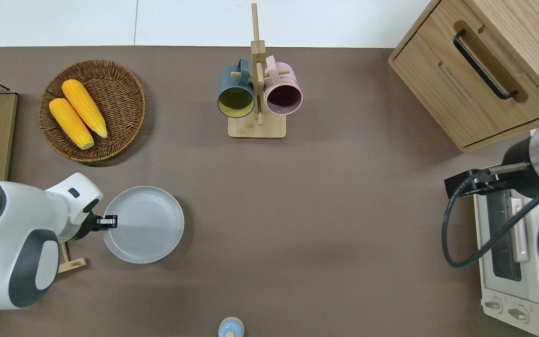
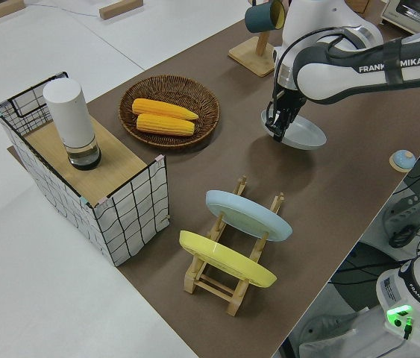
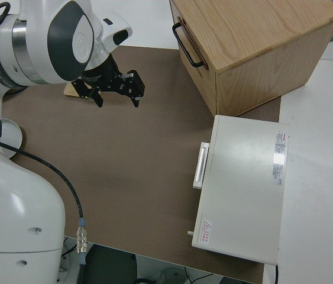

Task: Pick gray plate from table and place it on lower plate rack with left arm
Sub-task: 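Carry the gray plate over the wooden rack and tilt it upright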

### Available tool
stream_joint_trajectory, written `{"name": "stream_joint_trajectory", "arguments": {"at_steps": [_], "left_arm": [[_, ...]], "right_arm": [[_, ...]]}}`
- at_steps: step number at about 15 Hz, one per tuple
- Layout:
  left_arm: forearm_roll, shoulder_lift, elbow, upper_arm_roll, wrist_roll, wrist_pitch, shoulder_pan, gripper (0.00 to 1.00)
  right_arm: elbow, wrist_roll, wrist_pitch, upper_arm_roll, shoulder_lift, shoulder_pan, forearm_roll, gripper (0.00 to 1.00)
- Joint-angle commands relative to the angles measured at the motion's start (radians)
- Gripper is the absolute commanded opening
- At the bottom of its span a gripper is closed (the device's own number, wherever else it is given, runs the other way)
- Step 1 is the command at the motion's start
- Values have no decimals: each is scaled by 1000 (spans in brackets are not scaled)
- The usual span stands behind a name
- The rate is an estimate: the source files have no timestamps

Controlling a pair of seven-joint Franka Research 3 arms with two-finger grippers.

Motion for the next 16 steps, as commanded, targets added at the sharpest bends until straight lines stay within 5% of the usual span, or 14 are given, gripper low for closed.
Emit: {"name": "stream_joint_trajectory", "arguments": {"at_steps": [1,10,16], "left_arm": [[-12,2,127,8,-4,-157,-6,0],[25,2,267,14,-62,-330,-5,0],[317,5,329,-20,-105,-454,-14,0]], "right_arm": [[7,12,-11,21,-2,-23,-6,983],[7,12,-11,21,-2,-23,-6,983],[7,12,-11,21,-2,-23,-6,983]]}}
